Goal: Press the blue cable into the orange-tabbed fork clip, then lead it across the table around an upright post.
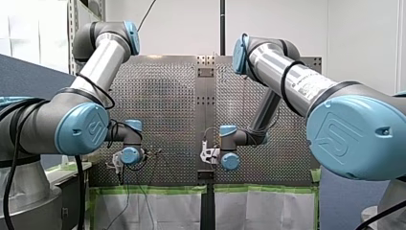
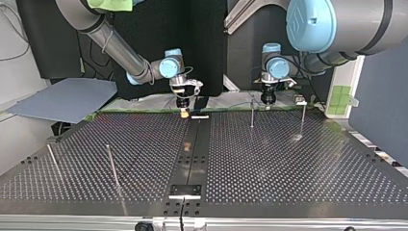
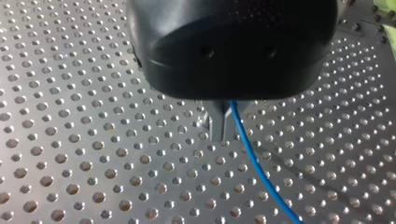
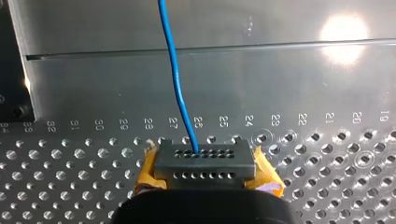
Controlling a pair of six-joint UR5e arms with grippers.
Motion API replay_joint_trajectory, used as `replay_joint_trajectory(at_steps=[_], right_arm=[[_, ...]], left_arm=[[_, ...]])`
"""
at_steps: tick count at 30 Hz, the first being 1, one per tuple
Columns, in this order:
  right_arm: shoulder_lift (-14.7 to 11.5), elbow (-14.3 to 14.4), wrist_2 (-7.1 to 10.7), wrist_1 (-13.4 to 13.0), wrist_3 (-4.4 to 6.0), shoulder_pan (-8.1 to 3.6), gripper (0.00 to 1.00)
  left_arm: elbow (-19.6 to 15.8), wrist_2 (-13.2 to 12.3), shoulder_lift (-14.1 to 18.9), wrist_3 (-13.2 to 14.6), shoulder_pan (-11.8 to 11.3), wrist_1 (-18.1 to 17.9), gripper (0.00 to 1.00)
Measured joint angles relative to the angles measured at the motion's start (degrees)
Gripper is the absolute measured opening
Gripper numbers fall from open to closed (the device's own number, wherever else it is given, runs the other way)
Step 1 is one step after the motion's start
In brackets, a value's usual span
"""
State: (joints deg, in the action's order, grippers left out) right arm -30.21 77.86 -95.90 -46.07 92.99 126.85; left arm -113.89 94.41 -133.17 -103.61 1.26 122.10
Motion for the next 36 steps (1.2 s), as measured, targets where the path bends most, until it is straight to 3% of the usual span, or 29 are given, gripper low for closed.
replay_joint_trajectory(at_steps=[3,5,6,8,9,11,15,24,30,36], right_arm=[[0.0,0.0,0.00,0.0,-0.01,-0.05,0.00],[0.1,0.0,0.00,0.0,-0.03,-0.05,0.00],[0.1,0.0,0.00,0.0,-0.04,-0.05,0.00],[0.1,0.0,0.00,0.0,-0.06,-0.06,0.00],[0.1,0.0,0.00,0.0,-0.06,-0.06,0.00],[0.2,0.0,0.00,0.0,-0.07,-0.07,0.00],[0.2,0.0,0.00,0.0,-0.07,-0.07,0.00],[0.4,0.0,0.05,0.0,-0.07,-0.07,0.00],[0.4,0.0,0.08,0.2,-0.07,-0.07,0.00],[0.4,-0.2,0.09,0.2,-0.07,-0.07,0.00]], left_arm=[[0.0,0.0,0.0,0.7,-0.1,0.1,0.09],[0.0,0.0,0.0,1.6,-0.1,0.3,0.27],[0.0,-0.1,0.0,1.9,-0.2,0.4,0.27],[0.0,-0.7,0.0,2.9,-0.2,0.5,0.68],[0.0,-1.0,0.0,3.4,-0.3,0.6,0.68],[0.0,-1.9,0.0,4.4,-0.4,0.8,0.98],[0.0,-2.4,0.0,5.5,-0.5,2.0,0.98],[-0.2,0.6,0.1,4.7,-0.6,6.6,0.98],[-1.6,-1.8,0.2,5.3,-0.6,9.4,0.98],[-4.0,-4.5,0.2,6.5,-0.6,8.9,0.98]])
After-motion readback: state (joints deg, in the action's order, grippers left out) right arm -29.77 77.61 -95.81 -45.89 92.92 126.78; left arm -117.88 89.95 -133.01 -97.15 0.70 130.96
